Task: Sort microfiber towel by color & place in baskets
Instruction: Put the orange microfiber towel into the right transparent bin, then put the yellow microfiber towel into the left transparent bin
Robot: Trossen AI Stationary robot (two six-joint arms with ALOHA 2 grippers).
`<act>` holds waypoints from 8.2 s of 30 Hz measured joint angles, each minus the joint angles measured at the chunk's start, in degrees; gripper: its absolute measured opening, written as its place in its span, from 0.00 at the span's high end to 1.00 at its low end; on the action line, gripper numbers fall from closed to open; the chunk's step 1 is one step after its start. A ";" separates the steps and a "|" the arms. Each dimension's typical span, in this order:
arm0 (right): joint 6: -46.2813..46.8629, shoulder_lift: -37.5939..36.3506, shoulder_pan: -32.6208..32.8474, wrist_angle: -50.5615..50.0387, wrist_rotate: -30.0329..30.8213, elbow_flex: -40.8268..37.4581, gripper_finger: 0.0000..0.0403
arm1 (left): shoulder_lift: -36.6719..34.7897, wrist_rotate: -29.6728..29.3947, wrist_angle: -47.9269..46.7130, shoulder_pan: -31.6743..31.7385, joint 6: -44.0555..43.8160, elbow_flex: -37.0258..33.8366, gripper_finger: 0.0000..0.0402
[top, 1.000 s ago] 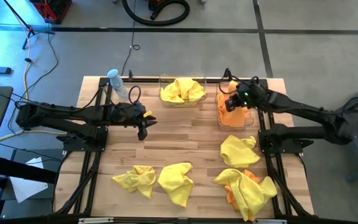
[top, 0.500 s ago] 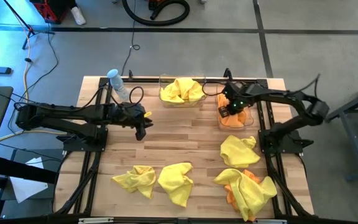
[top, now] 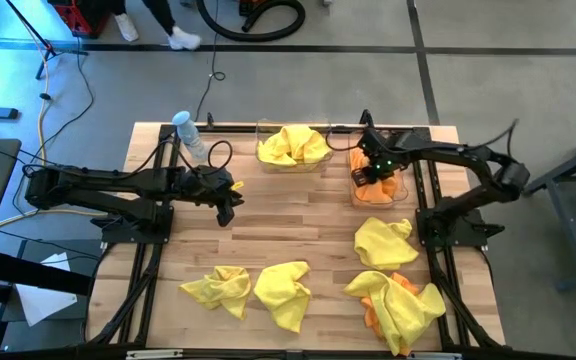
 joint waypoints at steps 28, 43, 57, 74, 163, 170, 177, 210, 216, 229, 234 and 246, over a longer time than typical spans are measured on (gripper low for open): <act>4.04 -1.17 -0.52 -3.70 3.35 2.55 0.95 | 0.00 -0.06 0.00 0.00 -0.75 0.00 0.82; 2.70 3.37 -0.39 1.31 2.16 0.31 0.97 | 0.00 -0.09 0.02 -0.02 -0.80 0.00 0.82; 1.90 -18.85 -0.16 -11.49 6.75 4.30 1.00 | 0.00 -0.36 0.02 -0.13 -1.25 0.00 0.82; 3.60 -24.06 7.13 8.91 8.80 -11.24 1.00 | 0.02 -4.61 5.06 -2.03 -2.36 0.04 0.82; 11.73 -33.98 44.75 -3.71 34.49 -3.44 0.61 | 34.29 -1.60 -33.66 -29.23 -5.35 22.81 0.99; 14.48 -33.58 55.99 8.07 40.21 -10.45 0.61 | 21.39 -10.54 -34.93 -19.25 2.83 27.25 1.00; 12.36 -33.63 62.38 24.38 42.25 -20.46 0.61 | 17.92 -15.07 -32.76 -8.13 18.85 39.02 1.00; 6.40 -33.67 63.32 33.16 42.88 -24.38 0.61 | 57.88 -2.49 -13.84 18.82 30.71 62.16 1.00; 6.40 -33.67 63.32 33.05 42.93 -24.35 0.61 | 65.34 -3.22 -12.51 18.96 29.96 62.18 1.00; 6.59 -33.67 63.32 31.82 42.97 -24.35 0.61 | 65.45 -4.54 -15.64 21.52 16.94 63.67 0.79; 6.84 -33.65 63.32 31.25 42.97 -24.35 0.61 | 64.35 -4.67 -18.99 21.32 16.69 67.85 0.68; 6.88 -33.65 63.32 30.97 42.97 -24.35 0.61 | 64.63 -4.30 -16.55 20.52 -0.95 73.20 0.66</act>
